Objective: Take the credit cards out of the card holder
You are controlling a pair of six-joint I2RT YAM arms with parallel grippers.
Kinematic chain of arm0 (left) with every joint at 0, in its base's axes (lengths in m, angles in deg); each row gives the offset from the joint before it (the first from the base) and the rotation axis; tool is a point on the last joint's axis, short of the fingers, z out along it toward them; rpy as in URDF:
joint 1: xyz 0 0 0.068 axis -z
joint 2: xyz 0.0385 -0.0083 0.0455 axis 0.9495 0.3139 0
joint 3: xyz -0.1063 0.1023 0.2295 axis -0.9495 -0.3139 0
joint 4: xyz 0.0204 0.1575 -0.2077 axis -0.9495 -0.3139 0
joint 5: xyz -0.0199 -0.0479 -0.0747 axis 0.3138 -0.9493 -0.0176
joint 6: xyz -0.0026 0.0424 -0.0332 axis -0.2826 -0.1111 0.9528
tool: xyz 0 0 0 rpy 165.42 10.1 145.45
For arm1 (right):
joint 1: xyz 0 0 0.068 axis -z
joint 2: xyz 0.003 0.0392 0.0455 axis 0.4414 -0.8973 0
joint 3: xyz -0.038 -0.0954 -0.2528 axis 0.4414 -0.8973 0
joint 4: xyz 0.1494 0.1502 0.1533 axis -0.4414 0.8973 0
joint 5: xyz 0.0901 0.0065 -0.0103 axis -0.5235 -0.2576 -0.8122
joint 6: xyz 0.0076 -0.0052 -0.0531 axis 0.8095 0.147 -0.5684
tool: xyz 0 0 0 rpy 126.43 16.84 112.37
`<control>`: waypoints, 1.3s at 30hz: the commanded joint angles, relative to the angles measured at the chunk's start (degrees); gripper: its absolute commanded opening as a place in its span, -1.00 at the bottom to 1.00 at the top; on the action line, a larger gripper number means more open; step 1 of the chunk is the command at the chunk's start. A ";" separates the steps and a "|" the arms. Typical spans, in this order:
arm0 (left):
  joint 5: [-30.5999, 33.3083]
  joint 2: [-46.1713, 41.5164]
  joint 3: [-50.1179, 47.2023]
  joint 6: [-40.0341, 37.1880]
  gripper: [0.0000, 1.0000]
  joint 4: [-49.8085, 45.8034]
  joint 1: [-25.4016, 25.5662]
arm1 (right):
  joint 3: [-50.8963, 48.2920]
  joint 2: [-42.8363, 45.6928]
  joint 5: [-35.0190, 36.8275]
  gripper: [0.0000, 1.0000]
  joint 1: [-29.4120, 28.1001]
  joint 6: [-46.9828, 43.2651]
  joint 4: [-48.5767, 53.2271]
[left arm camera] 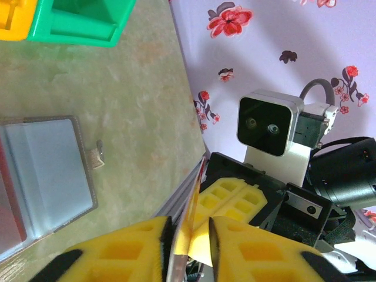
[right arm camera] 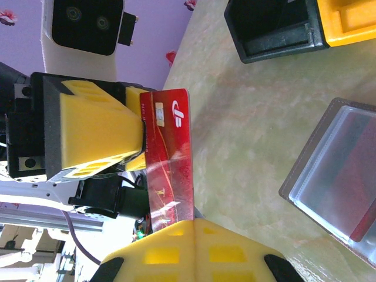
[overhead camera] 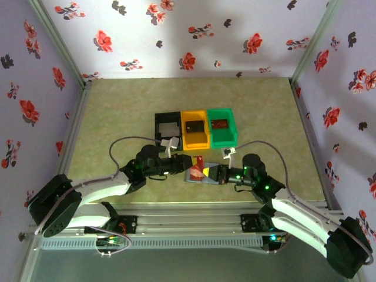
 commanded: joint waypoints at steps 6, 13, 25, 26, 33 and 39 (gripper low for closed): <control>-1.19 -0.17 -0.42 0.25 -0.84 3.32 -0.40 | 0.28 0.21 -0.28 -1.00 0.38 -1.19 0.88; 0.15 -0.61 -0.94 0.78 -1.00 3.83 -0.84 | 1.31 1.20 2.93 -0.82 0.88 -2.00 4.59; 11.27 -1.06 -4.69 5.92 -1.00 13.50 -0.91 | -5.42 10.71 12.29 0.45 0.61 7.05 -5.72; 12.36 -1.17 -5.01 6.26 -1.00 13.95 -0.88 | -6.27 12.18 13.89 0.50 0.32 8.14 -6.44; 18.11 -0.83 -6.06 7.28 -1.00 17.58 0.23 | -11.39 19.34 26.14 0.58 -6.28 12.81 -10.53; 21.54 0.39 -6.09 7.27 -1.00 20.09 2.70 | -12.14 18.59 32.11 0.56 -11.24 13.64 -13.30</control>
